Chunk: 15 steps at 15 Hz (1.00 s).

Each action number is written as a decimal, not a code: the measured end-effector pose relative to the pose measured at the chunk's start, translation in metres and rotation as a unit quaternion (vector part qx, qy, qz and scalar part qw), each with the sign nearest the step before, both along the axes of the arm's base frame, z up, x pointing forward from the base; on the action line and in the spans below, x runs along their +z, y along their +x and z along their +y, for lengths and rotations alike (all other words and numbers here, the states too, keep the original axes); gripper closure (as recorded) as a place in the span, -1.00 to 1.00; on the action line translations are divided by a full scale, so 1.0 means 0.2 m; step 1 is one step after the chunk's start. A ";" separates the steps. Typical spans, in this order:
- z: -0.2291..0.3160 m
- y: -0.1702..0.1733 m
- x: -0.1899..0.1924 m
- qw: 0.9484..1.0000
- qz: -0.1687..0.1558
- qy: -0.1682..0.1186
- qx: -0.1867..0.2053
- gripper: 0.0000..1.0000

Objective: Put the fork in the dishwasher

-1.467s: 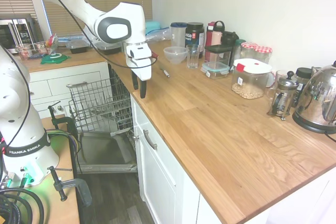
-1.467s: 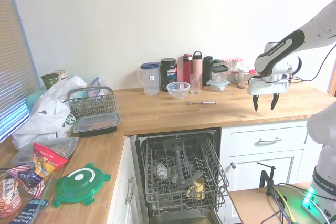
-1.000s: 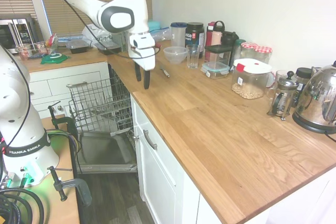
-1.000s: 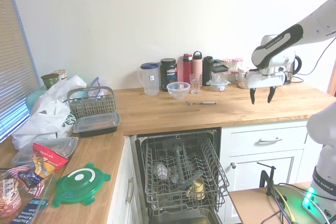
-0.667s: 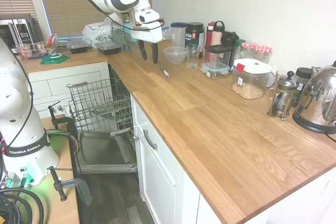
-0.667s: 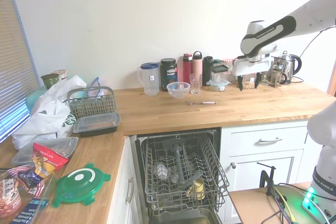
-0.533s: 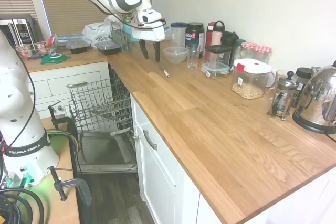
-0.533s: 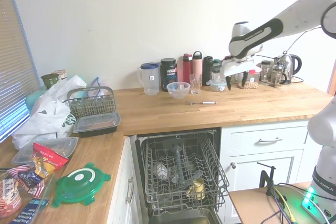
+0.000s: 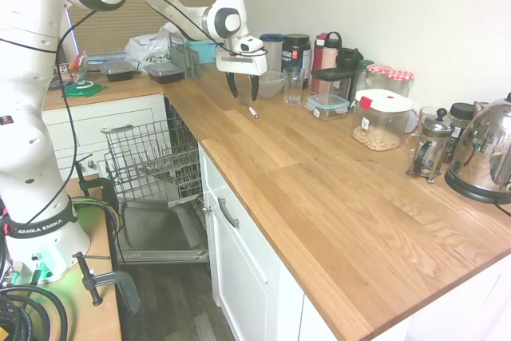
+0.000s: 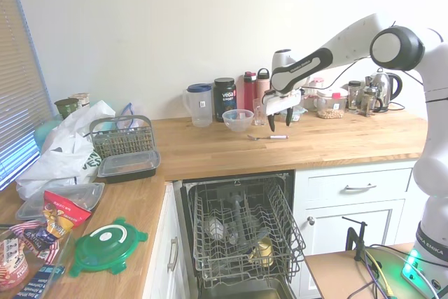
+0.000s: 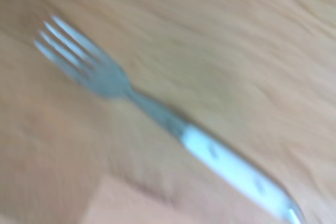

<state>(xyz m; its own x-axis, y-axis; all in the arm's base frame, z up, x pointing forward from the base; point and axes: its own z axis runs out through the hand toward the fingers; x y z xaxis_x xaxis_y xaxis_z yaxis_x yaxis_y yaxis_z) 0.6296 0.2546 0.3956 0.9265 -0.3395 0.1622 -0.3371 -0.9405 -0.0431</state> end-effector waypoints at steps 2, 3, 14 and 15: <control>-0.02 0.05 -0.01 1.000 0.011 0.014 0.008 -1.00; -0.04 0.07 -0.01 1.000 0.016 0.019 0.009 -1.00; -0.08 0.13 -0.25 0.999 0.042 0.013 0.023 1.00; -0.08 0.13 -0.27 0.999 0.041 0.012 0.024 1.00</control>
